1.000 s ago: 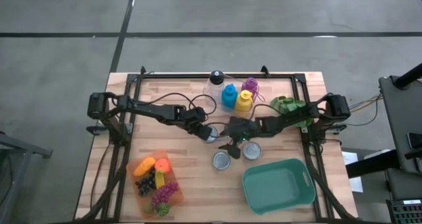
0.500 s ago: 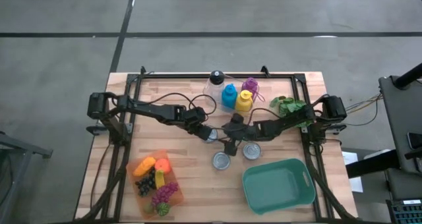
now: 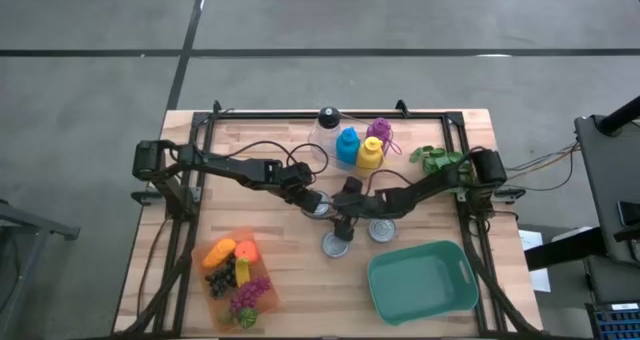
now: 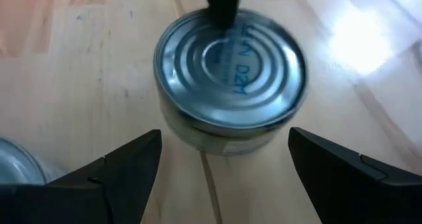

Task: Pick & Place Food Item
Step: Put the top green tuna can into the green bin

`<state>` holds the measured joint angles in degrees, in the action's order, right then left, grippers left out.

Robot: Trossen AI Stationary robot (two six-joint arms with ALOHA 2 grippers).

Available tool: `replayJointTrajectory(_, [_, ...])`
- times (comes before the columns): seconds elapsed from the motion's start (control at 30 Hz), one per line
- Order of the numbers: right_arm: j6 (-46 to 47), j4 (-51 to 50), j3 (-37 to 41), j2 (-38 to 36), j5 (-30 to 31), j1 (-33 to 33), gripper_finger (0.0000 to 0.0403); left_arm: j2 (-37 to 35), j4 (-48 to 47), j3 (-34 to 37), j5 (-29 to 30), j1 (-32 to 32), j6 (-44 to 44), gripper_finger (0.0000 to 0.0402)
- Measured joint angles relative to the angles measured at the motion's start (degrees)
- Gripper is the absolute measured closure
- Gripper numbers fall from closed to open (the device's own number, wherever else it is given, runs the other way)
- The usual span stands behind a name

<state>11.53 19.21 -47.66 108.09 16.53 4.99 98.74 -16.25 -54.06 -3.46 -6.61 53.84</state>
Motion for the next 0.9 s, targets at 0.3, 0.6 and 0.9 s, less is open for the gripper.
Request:
replayJointTrajectory(0.3, [0.8, 0.0, -3.0, 4.1, 0.2, 0.0, 0.0074, 0.0, -0.1, 0.0, 0.0, 0.0, 0.0, 0.0400])
replayJointTrajectory(0.6, [0.0, -1.0, -5.6, 4.9, 3.0, -0.2, 0.0074, 0.0, -0.2, 0.0, 0.0, 0.0, 0.0, 0.0400])
replayJointTrajectory(0.9, [-0.2, -1.0, -6.2, 4.8, 3.0, -0.5, 0.0074, 0.0, -0.4, 0.0, 0.4, 0.0, 0.0, 0.0400])
